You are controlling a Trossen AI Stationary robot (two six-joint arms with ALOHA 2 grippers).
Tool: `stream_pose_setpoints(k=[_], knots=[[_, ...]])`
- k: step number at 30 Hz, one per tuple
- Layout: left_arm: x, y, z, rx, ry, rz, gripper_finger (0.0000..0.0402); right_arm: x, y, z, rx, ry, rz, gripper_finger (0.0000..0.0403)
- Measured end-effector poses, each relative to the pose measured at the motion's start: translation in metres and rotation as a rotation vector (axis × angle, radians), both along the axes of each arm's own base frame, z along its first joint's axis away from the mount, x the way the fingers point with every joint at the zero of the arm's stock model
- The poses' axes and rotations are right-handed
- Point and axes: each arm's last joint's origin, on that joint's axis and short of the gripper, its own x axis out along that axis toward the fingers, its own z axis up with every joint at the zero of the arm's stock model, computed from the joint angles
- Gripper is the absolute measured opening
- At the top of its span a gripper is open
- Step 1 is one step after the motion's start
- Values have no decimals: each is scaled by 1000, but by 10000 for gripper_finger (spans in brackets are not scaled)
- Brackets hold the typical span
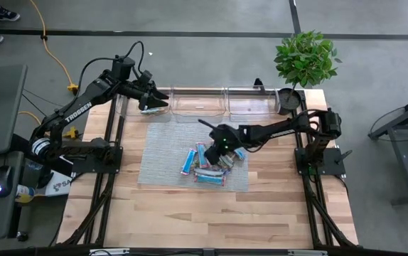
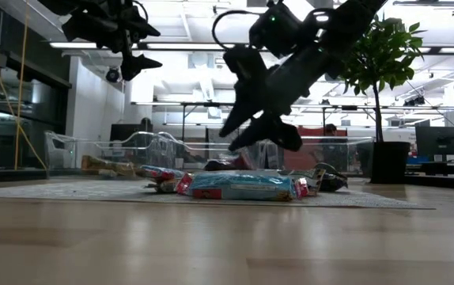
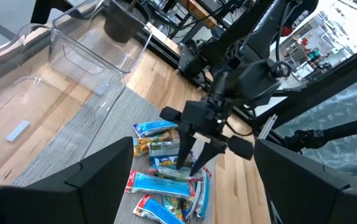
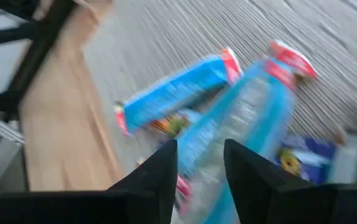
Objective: Pick and place Granola Bars by type
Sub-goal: Put the red granola bar into the right transparent bin, then put the yellow granola bar into the left transparent bin
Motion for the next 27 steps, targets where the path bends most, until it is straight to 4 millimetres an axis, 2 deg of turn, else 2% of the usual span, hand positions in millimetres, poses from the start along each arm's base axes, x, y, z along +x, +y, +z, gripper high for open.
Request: stream_pose_setpoints(k=[9, 15, 22, 27], knots=[[0, 0, 0, 0, 0, 0, 330, 1, 0, 1, -4, -12, 13, 117], [0, 0, 0, -1, 0, -1, 330, 4, 6, 6, 4, -101, 192, 117], [0, 0, 0, -1, 0, 0, 330, 5, 29, 7, -218, -173, 447, 117], [0, 0, 0, -1, 0, 0, 330, 12, 32, 18, -446, -226, 551, 117]])
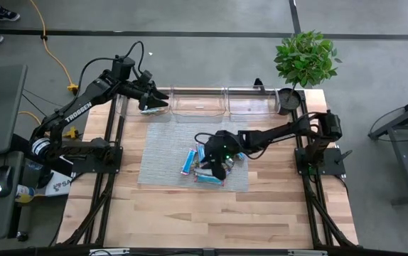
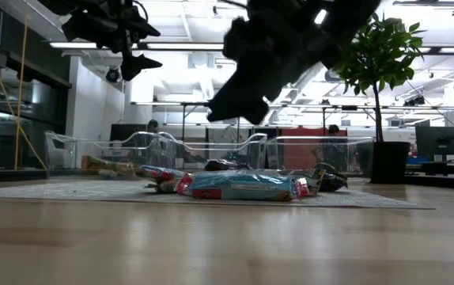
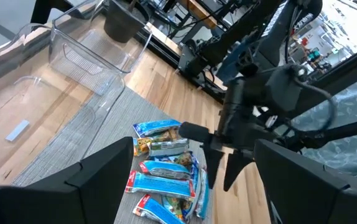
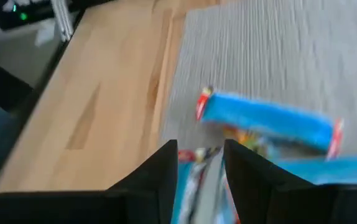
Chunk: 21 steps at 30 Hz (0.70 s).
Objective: Pick and place Granola Bars by type
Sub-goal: Put the yellow granola bar into the left transparent bin
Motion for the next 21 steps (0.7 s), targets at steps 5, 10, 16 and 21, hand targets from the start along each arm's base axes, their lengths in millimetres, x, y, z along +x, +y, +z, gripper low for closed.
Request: stream_pose_setpoints(k=[5, 10, 16, 21], knots=[[0, 0, 0, 0, 0, 0, 330, 8, -3, 22, -198, 69, 50, 117], [0, 0, 0, -4, 1, 1, 330, 16, -10, 49, -272, 84, 66, 117], [0, 0, 0, -5, 2, 1, 330, 32, -18, 51, -229, 191, 97, 133], [0, 0, 0, -4, 3, 4, 330, 67, -10, 40, -213, 284, 223, 170]])
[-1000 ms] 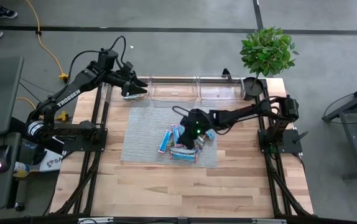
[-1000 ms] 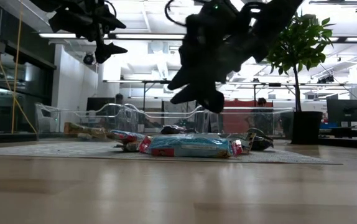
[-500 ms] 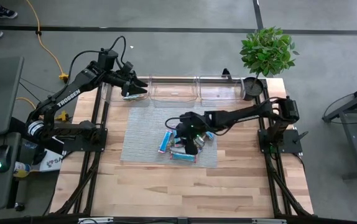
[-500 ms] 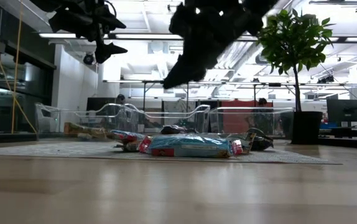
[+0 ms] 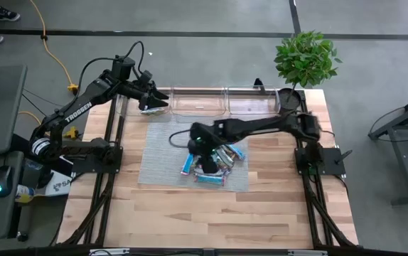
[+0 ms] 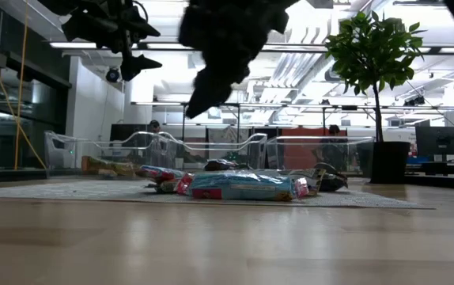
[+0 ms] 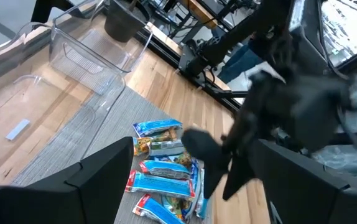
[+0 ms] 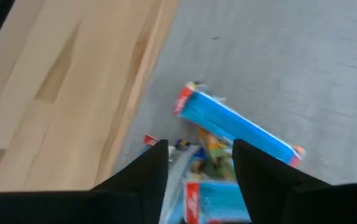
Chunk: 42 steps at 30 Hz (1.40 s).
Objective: Pick and place Granola Bars by type
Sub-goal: Put the yellow granola bar into the left transparent bin
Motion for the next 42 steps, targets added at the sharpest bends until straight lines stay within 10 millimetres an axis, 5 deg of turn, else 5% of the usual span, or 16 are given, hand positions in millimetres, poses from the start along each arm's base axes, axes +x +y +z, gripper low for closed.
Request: stream_pose_setpoints(k=[9, 25, 42], knots=[[0, 0, 0, 1, 1, 2, 330, 22, -2, -27, -23, 184, 101, 190], [0, 0, -1, 3, 7, -3, 330, 15, -8, -76, -29, 159, 46, 190], [-1, -1, -2, -2, 11, -12, 330, 8, -36, -73, -86, 179, -80, 190]])
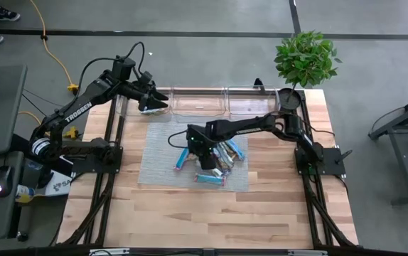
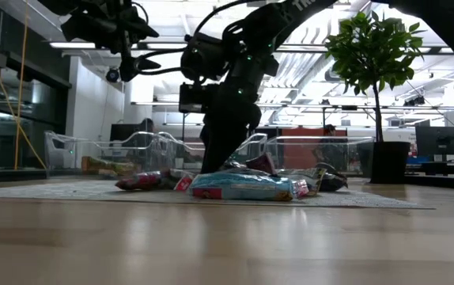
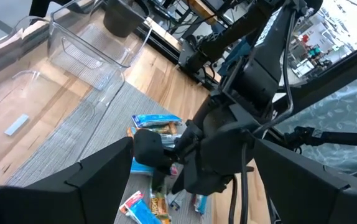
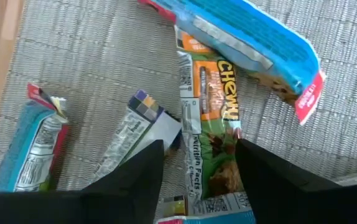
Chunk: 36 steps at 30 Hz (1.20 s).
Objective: Pick and place Granola Bars by type
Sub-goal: Put the yellow granola bar into the left transparent bin
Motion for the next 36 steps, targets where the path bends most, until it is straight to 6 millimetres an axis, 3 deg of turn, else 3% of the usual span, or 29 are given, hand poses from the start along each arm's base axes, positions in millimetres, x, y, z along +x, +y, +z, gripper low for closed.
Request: stream_pose_setpoints(k=[10, 18, 27, 36], knots=[[0, 0, 0, -1, 0, 1, 330, -2, -1, 0, 20, 16, -8, 190], [0, 0, 0, 5, 7, 12, 330, -1, -1, 17, 25, -48, 2, 190], [0, 1, 0, 10, 12, 21, 330, -2, -3, 16, -61, -51, 56, 190], [0, 1, 0, 11, 13, 21, 330, -2, -7, 17, -38, -61, 68, 190]])
